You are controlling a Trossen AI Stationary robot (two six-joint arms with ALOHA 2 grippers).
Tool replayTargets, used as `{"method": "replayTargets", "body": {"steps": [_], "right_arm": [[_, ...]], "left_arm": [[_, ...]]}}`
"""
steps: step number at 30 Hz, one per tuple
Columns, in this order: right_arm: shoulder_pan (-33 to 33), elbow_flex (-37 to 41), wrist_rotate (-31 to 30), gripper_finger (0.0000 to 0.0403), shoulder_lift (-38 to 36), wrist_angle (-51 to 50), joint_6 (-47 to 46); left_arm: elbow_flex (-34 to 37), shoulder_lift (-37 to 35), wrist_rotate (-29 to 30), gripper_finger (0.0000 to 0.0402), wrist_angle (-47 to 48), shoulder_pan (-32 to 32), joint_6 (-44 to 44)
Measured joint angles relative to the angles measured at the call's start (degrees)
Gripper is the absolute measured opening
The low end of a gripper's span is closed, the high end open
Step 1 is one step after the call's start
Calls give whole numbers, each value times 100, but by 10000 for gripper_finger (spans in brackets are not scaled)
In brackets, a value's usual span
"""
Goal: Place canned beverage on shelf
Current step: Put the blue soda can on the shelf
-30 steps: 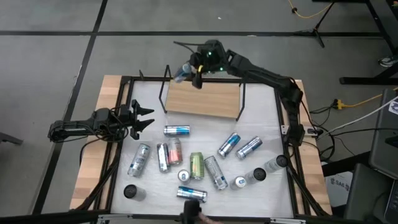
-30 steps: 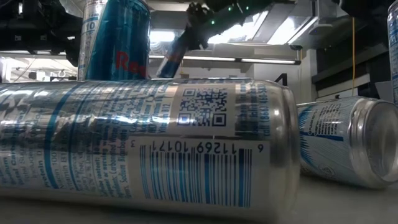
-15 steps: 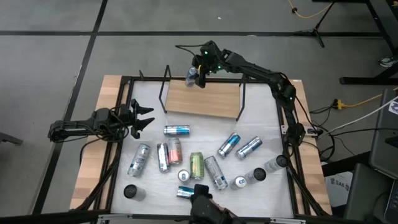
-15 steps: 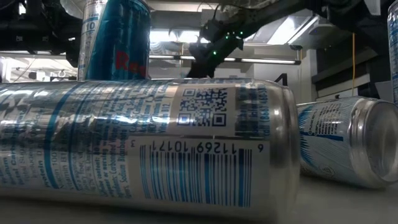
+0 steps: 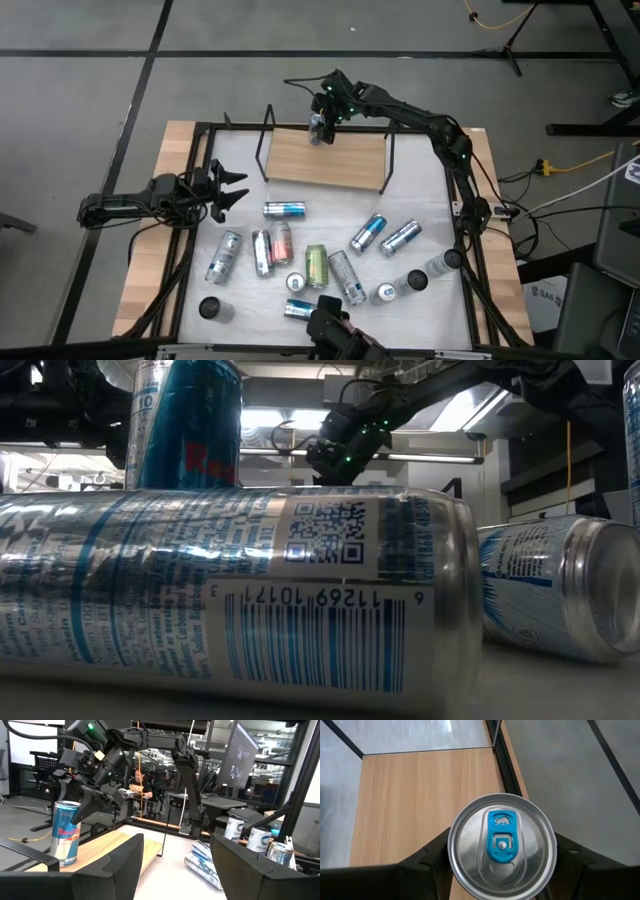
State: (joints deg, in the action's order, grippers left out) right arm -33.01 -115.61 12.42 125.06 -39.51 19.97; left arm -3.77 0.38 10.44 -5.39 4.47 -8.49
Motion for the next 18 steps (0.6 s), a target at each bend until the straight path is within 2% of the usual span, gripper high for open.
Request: {"method": "replayTargets", "body": {"steps": [18], "right_arm": [[4, 6, 24, 228, 11, 20, -9]], "left_arm": [[0, 0, 0, 224, 35, 0, 0]]}}
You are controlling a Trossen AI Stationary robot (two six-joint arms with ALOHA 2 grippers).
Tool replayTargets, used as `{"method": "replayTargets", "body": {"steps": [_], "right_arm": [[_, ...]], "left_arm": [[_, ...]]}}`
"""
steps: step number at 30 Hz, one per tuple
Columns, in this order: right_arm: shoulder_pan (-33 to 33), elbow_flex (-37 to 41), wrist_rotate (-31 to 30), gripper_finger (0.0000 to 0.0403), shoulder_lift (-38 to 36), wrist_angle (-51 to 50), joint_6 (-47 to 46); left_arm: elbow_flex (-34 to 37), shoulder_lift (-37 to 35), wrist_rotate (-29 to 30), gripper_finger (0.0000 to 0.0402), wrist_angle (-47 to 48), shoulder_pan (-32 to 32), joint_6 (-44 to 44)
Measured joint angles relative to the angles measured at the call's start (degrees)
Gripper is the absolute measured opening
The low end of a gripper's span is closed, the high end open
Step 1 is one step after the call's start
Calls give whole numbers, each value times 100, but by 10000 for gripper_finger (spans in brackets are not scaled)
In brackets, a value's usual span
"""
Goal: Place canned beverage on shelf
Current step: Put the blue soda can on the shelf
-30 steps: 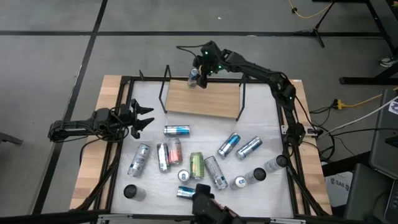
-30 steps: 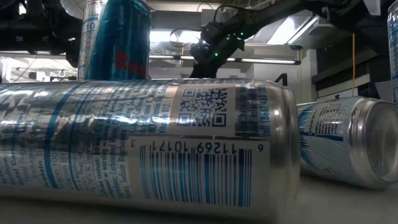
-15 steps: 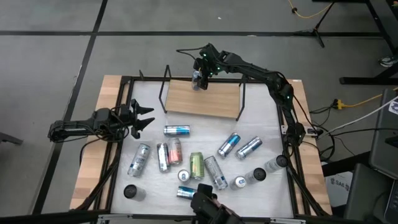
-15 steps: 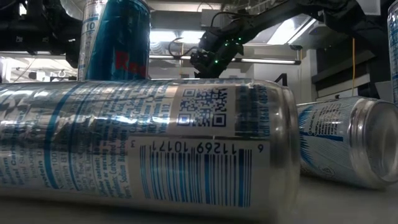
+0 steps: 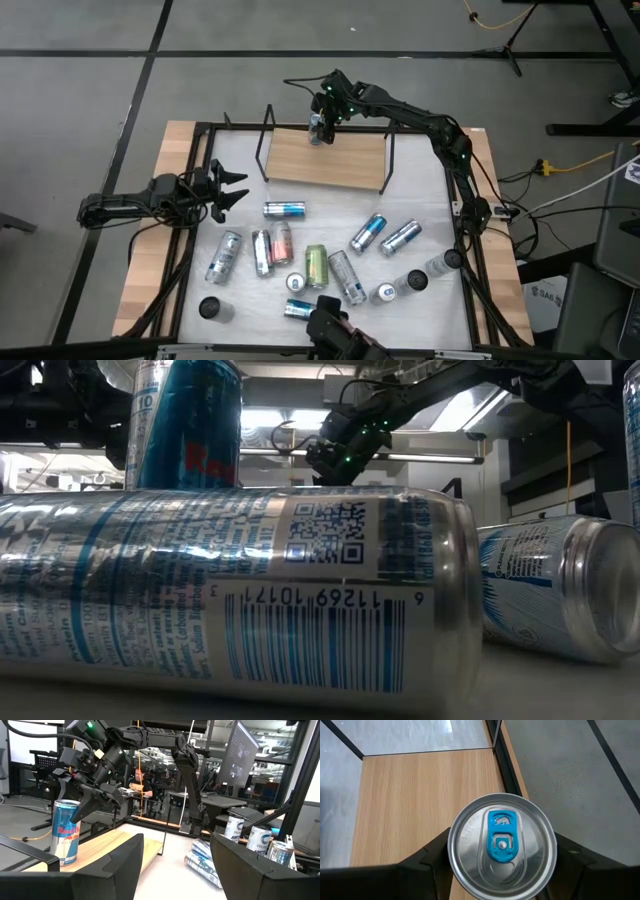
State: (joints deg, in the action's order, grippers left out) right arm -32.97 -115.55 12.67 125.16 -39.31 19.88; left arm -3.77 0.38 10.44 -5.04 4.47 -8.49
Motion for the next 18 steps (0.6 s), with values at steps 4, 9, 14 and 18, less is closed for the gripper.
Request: {"method": "replayTargets", "body": {"steps": [4, 9, 14, 18], "right_arm": [[0, 2, -1, 228, 3, 3, -2], [0, 10, 0, 241, 13, 110, 0], [0, 20, -4, 296, 31, 230, 8], [0, 20, -2, 334, 31, 269, 7]], "left_arm": [[0, 0, 2, 224, 0, 2, 0], [0, 0, 0, 224, 0, 1, 0], [0, 0, 0, 224, 0, 2, 0], [0, 0, 0, 224, 0, 1, 0]]}}
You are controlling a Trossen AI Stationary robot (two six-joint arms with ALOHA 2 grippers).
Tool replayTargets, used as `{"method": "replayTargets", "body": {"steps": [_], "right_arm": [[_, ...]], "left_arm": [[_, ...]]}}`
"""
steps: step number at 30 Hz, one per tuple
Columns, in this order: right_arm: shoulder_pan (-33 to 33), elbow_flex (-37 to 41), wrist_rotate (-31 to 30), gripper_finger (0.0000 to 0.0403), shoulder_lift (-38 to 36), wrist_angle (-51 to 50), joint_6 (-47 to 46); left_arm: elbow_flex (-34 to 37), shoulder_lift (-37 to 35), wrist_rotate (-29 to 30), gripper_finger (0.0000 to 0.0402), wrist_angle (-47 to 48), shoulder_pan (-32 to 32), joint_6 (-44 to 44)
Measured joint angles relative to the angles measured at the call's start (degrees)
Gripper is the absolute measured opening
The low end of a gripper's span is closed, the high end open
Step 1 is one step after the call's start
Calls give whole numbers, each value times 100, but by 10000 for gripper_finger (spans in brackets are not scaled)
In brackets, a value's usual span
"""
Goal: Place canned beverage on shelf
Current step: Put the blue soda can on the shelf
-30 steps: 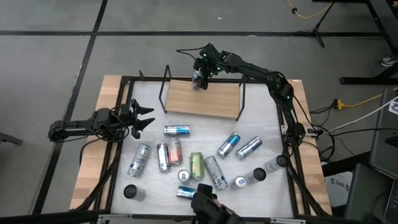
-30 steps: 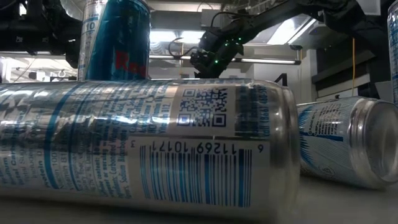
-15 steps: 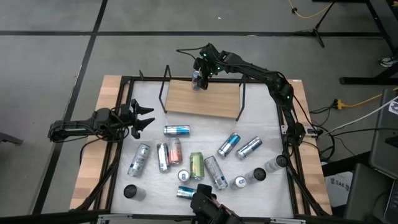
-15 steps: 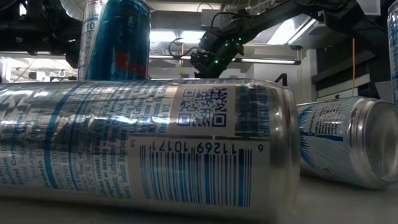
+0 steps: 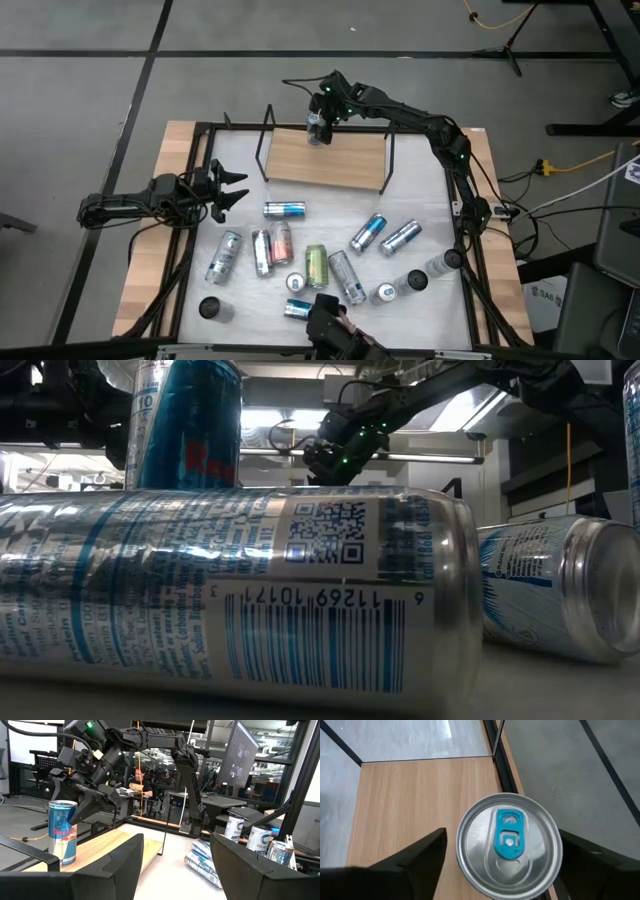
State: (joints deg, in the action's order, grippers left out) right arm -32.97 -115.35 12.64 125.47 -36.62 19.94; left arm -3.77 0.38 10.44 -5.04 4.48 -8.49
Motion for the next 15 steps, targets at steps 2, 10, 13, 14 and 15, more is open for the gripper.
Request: {"method": "replayTargets", "body": {"steps": [2, 10, 13, 14, 15], "right_arm": [[0, 2, -2, 346, 0, -2, 2], [12, 0, -2, 358, -203, -4, 2], [38, -2, -59, 358, -442, -12, 4], [58, -2, -66, 358, -522, -50, 4], [81, -2, -72, 358, -608, -95, 4]], "left_arm": [[0, 0, 0, 224, 0, 1, 0], [0, -2, 0, 224, -2, 1, 0], [0, 0, 0, 224, -2, 1, 2], [0, 0, 0, 224, -2, 1, 0], [0, 0, 0, 224, -2, -1, 0]]}}
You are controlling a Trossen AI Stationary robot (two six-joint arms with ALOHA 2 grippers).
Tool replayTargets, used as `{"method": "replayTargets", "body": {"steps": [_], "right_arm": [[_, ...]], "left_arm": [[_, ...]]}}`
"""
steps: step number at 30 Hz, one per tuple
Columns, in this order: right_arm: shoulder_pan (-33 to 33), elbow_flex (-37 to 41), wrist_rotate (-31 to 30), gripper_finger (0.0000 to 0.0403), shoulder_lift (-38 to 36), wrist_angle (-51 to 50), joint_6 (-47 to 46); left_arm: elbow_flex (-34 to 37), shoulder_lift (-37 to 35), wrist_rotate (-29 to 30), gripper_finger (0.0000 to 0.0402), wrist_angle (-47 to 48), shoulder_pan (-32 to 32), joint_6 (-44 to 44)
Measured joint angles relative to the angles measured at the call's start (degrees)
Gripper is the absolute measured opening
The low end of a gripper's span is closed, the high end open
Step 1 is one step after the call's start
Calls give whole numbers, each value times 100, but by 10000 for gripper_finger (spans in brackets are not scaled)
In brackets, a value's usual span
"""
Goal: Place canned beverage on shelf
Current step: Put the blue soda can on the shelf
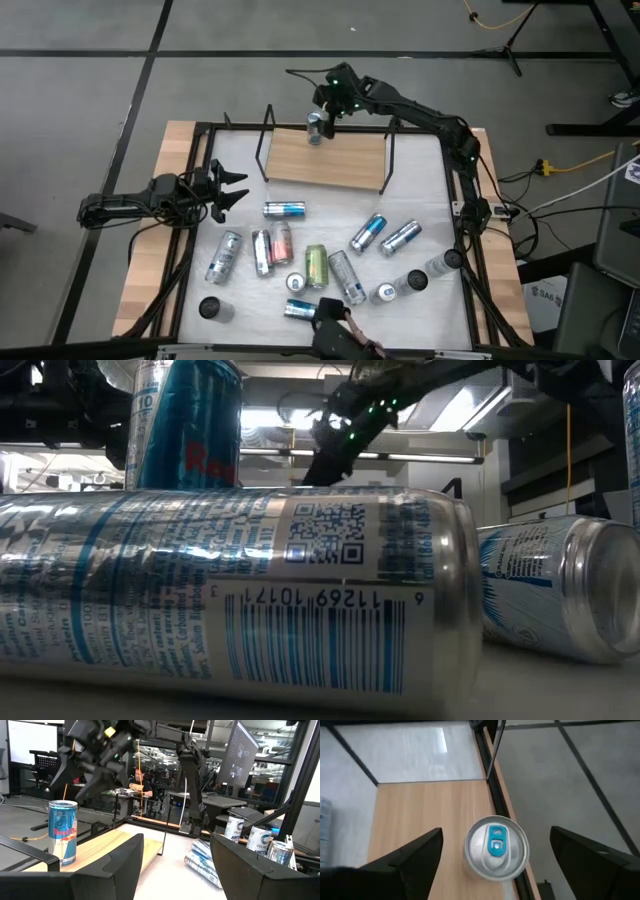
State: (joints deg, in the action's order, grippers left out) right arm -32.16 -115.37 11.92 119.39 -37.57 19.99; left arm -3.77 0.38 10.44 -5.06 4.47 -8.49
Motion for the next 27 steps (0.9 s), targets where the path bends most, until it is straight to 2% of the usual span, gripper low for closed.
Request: {"method": "replayTargets", "body": {"steps": [4, 12, 18, 21, 27], "right_arm": [[91, 0, -43, 358, -450, -255, -1], [615, -2, -65, 358, -1593, -1413, -7], [1341, -4, -653, 358, -2409, -2136, -40], [1737, -9, -900, 358, -2692, -2313, -322], [2437, -11, -940, 358, -2903, -2392, -939]], "left_arm": [[0, 0, 0, 224, -16, 2, -2], [0, 0, 173, 224, -304, 2, 2], [2, 108, 38, 224, -403, 0, -3], [2, 348, -188, 224, -823, 0, -34], [-51, 1224, -562, 224, -1781, -125, -414]]}}
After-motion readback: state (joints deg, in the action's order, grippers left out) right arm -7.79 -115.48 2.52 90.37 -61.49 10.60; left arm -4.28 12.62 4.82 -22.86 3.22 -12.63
